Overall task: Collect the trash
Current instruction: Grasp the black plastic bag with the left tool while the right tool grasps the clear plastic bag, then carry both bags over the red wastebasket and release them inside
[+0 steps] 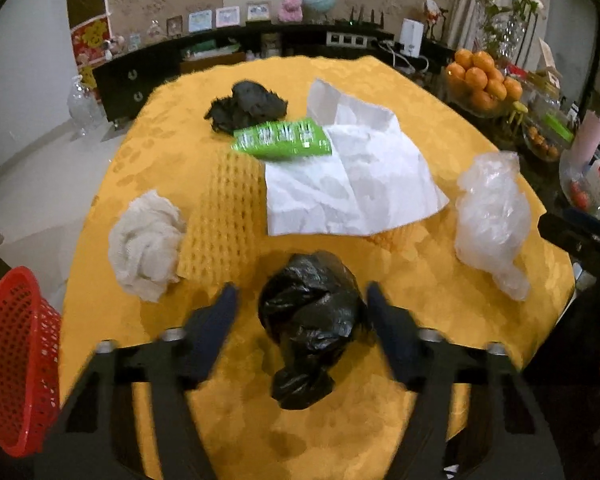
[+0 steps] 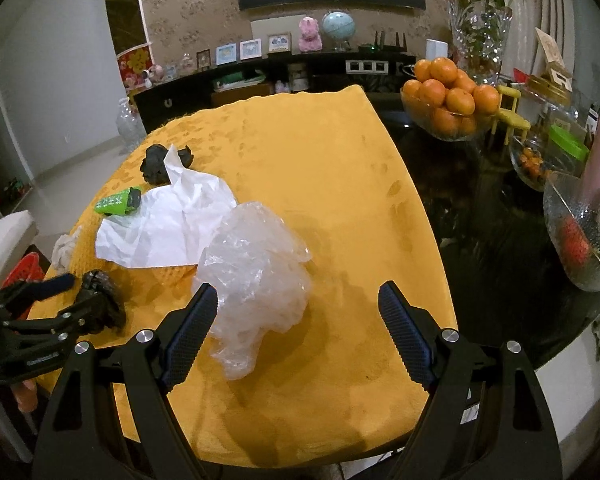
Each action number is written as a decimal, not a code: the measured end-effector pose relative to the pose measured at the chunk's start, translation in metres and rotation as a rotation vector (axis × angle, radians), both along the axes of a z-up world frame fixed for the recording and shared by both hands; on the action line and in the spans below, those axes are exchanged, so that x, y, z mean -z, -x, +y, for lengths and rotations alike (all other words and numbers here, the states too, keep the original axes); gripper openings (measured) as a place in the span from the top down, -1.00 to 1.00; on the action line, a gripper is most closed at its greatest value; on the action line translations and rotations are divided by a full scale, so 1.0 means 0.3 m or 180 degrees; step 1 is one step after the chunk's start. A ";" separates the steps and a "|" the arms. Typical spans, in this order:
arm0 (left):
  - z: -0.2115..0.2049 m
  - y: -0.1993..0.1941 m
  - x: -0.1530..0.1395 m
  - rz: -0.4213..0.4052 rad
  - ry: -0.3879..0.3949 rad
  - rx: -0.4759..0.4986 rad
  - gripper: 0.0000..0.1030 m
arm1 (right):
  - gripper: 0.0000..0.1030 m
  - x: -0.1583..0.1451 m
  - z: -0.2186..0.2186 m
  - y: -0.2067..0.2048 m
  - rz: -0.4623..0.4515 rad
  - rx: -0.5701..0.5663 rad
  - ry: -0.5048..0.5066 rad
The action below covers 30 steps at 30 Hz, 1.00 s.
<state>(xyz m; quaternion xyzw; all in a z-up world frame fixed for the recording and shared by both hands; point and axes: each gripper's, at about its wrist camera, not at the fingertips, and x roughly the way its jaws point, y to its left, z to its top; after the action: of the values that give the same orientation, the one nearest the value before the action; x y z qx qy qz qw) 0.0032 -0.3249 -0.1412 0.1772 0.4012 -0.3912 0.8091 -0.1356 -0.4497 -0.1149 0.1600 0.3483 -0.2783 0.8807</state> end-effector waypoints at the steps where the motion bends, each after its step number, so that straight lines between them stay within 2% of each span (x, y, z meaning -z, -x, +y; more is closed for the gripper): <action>1: 0.001 -0.003 0.005 0.0034 0.0027 0.0006 0.11 | -0.55 0.001 0.001 -0.003 0.0009 -0.0003 0.0000; 5: 0.016 -0.005 -0.002 0.0048 0.0108 0.0018 0.25 | -0.55 0.003 0.009 -0.014 0.0007 -0.0045 0.0015; 9: 0.055 -0.001 -0.039 0.0008 0.0214 -0.0006 0.25 | -0.57 0.002 0.025 -0.027 -0.0005 -0.0099 0.0061; 17: 0.143 0.004 -0.123 -0.0253 0.0332 -0.0146 0.25 | -0.68 0.008 0.044 -0.067 0.0007 -0.0186 0.0052; 30: 0.255 -0.039 -0.174 -0.0333 0.0424 -0.0415 0.25 | -0.69 0.085 -0.015 -0.169 0.0195 -0.0166 -0.0204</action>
<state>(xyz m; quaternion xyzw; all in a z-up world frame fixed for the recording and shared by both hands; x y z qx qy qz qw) 0.0147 -0.2485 -0.0891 0.1167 0.3422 -0.3537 0.8626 -0.0849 -0.4540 -0.1403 0.1704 0.3879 -0.2487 0.8710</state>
